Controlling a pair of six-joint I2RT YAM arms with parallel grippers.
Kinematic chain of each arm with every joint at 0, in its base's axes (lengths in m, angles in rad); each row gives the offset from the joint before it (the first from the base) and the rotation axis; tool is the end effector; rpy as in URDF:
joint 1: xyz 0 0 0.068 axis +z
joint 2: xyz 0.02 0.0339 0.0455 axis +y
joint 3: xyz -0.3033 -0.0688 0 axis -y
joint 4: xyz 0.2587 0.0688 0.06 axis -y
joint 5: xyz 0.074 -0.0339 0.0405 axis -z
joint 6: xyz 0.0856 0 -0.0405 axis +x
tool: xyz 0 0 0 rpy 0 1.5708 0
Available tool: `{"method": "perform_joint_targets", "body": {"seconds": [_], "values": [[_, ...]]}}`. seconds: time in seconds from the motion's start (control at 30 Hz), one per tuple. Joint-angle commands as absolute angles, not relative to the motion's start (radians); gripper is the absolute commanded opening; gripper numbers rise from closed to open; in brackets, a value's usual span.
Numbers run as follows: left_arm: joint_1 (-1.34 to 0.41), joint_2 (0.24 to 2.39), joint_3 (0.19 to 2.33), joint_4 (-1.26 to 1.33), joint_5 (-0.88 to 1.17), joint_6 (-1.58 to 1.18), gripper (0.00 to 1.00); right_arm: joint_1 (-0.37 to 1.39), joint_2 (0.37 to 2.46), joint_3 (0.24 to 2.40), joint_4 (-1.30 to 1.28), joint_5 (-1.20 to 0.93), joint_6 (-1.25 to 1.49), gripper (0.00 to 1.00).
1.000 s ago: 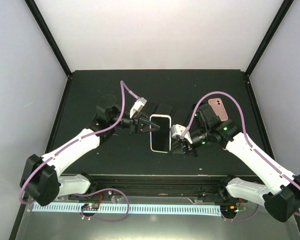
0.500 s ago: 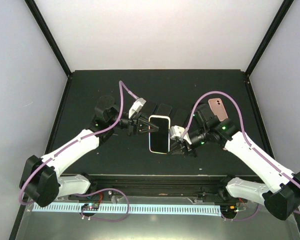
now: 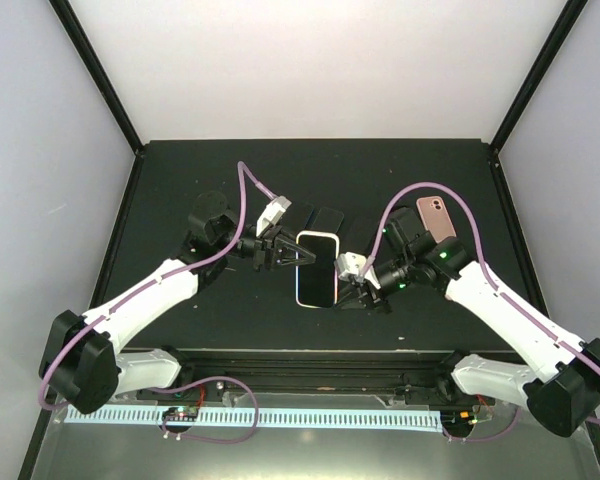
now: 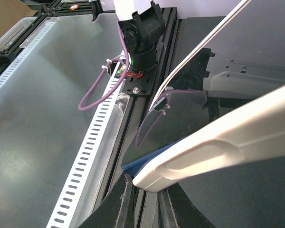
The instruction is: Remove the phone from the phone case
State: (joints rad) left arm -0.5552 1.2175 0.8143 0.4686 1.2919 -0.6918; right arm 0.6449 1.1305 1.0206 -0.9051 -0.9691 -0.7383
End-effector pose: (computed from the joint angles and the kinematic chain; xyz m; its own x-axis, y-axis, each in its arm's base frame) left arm 0.1894 -0.2143 0.3581 -0.5698 0.1468 -0.8085 0.7750 -0.2312 -0.5882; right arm 0.1326 0.1881 0.3151 -0.0392 -0.5062 -0.8616 -0.9657 -0.2025 0.1628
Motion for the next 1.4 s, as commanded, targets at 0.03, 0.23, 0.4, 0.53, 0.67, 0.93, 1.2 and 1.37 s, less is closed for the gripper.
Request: {"method": "perform_joint_targets", "body": {"seconds": [0.03, 0.23, 0.4, 0.53, 0.67, 0.93, 1.2, 1.37], "values": [[-0.583, 1.17, 0.831, 0.476, 1.396, -0.729, 0.02, 0.639, 1.165, 0.987, -0.721, -0.788, -0.671, 0.1], [-0.582, 1.172, 0.87, 0.368, 1.412, -0.653, 0.02, 0.622, 1.163, 0.959, -0.579, -0.651, -0.554, 0.1], [-0.583, 1.164, 0.865, 0.378, 1.413, -0.651, 0.02, 0.609, 1.174, 0.969, -0.542, -0.602, -0.479, 0.12], [-0.583, 1.158, 0.854, 0.392, 1.419, -0.656, 0.02, 0.586, 1.173, 0.978, -0.528, -0.608, -0.446, 0.15], [-0.584, 1.151, 0.843, 0.399, 1.425, -0.657, 0.02, 0.573, 1.192, 0.991, -0.509, -0.594, -0.407, 0.17], [-0.595, 1.142, 0.829, 0.416, 1.448, -0.656, 0.01, 0.531, 1.245, 1.054, -0.529, -0.673, -0.408, 0.24], [-0.608, 1.152, 0.818, 0.41, 1.469, -0.638, 0.02, 0.531, 1.282, 1.105, -0.643, -0.887, -0.51, 0.36], [-0.609, 1.159, 0.815, 0.364, 1.436, -0.59, 0.02, 0.531, 1.293, 1.161, -0.691, -1.027, -0.477, 0.41]]}}
